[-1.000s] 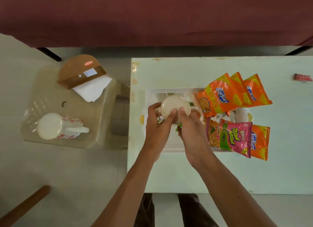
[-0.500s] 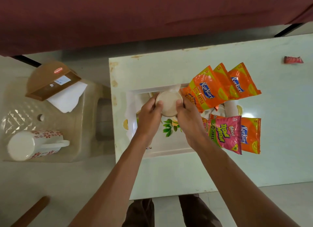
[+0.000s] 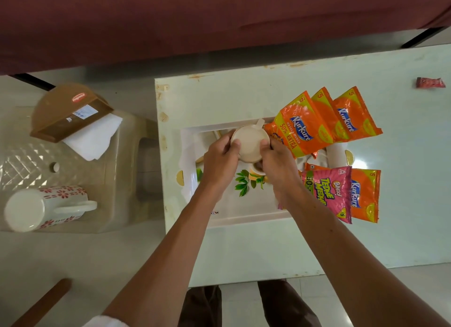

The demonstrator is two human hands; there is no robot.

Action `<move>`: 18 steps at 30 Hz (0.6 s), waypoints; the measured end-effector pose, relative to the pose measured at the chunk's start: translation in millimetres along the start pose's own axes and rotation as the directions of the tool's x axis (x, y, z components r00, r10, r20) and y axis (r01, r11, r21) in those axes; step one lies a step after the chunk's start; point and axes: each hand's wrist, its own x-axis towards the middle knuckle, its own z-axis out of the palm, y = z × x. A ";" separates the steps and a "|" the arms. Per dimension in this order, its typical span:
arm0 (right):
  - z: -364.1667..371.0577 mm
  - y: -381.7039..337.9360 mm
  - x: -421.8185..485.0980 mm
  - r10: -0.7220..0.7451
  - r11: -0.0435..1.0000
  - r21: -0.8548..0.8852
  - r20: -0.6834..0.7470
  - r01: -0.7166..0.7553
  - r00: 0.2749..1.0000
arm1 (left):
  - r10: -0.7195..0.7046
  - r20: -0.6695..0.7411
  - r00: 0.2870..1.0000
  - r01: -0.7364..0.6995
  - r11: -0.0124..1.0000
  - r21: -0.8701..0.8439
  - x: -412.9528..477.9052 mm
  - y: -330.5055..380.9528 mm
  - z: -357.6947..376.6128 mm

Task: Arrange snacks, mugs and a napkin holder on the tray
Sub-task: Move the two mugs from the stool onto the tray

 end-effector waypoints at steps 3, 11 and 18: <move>0.6 -0.7 -1.3 0.004 1.000 0.003 -0.009 -0.004 1.000 | 0.010 -0.006 1.000 -0.010 1.000 0.013 -0.2 0.4 1.4; 9.0 -11.4 -32.8 -0.278 0.945 -0.225 -0.174 0.237 0.945 | -0.165 0.030 0.986 0.164 0.908 -0.385 -25.5 5.5 -30.6; 63.3 -30.5 -106.1 -0.471 0.829 -0.312 0.061 0.465 0.880 | 0.080 -0.350 0.934 -0.199 0.926 -0.320 -114.4 -13.6 -163.6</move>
